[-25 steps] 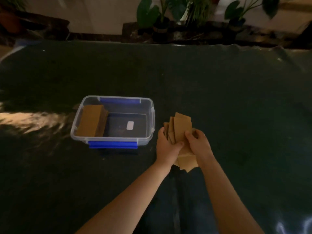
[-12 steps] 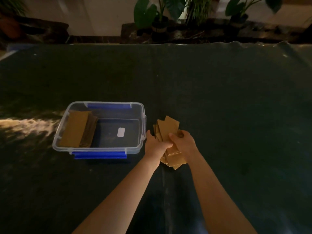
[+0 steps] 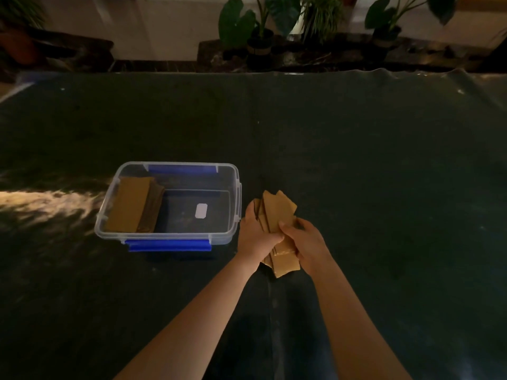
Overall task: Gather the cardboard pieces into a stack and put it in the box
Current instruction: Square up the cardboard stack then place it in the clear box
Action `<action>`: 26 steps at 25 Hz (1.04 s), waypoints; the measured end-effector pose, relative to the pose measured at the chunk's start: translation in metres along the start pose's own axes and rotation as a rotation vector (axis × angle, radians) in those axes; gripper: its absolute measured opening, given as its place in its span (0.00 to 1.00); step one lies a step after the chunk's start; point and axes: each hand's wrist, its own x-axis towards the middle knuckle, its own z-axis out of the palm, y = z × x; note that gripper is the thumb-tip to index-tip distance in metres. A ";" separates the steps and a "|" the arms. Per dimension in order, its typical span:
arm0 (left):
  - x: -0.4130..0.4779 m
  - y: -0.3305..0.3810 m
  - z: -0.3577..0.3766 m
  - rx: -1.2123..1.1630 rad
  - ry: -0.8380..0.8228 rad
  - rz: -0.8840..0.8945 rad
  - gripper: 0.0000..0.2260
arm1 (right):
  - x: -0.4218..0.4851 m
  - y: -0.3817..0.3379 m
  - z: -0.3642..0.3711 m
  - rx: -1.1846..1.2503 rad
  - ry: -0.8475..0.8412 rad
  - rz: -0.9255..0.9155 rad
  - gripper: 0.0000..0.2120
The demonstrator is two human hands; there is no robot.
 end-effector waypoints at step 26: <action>-0.138 -0.067 -0.187 0.863 -0.090 0.507 0.52 | -0.096 0.086 0.131 -0.098 -0.247 -0.547 0.20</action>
